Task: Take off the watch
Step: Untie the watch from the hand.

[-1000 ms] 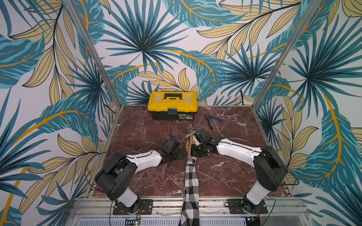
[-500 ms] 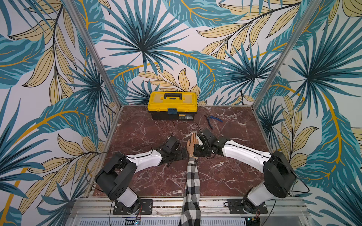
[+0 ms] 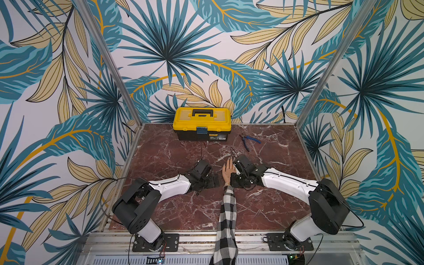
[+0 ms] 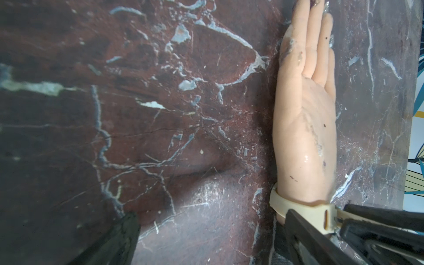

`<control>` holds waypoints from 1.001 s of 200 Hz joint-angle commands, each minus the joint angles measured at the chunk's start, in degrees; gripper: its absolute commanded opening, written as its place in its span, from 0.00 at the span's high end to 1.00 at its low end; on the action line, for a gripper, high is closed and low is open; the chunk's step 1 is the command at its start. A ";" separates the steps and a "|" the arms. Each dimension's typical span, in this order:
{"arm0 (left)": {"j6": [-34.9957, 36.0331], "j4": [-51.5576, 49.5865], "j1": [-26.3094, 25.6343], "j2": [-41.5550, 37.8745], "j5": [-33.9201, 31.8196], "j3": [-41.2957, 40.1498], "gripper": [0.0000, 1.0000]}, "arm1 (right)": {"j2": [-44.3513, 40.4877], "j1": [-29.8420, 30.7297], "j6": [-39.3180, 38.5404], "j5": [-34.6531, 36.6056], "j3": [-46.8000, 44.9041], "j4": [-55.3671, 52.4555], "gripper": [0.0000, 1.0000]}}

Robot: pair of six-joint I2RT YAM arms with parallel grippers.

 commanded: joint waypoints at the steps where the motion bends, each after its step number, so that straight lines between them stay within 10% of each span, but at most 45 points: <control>1: 0.61 -2.14 -0.25 1.02 1.52 1.28 0.00 | -2.71 0.02 0.65 1.93 -1.82 -0.84 0.78; 82: 1.54 -2.37 -1.33 1.86 2.78 4.27 0.00 | -6.31 -0.73 0.70 5.91 -3.29 -2.10 0.76; 139: 1.98 -2.50 -2.39 2.45 3.75 7.12 0.00 | -6.10 -1.45 0.70 5.15 -4.36 -1.12 1.00; 200: 2.94 -2.85 -4.95 5.47 4.29 11.73 0.01 | -5.64 -1.47 1.49 4.53 -6.48 -0.22 1.00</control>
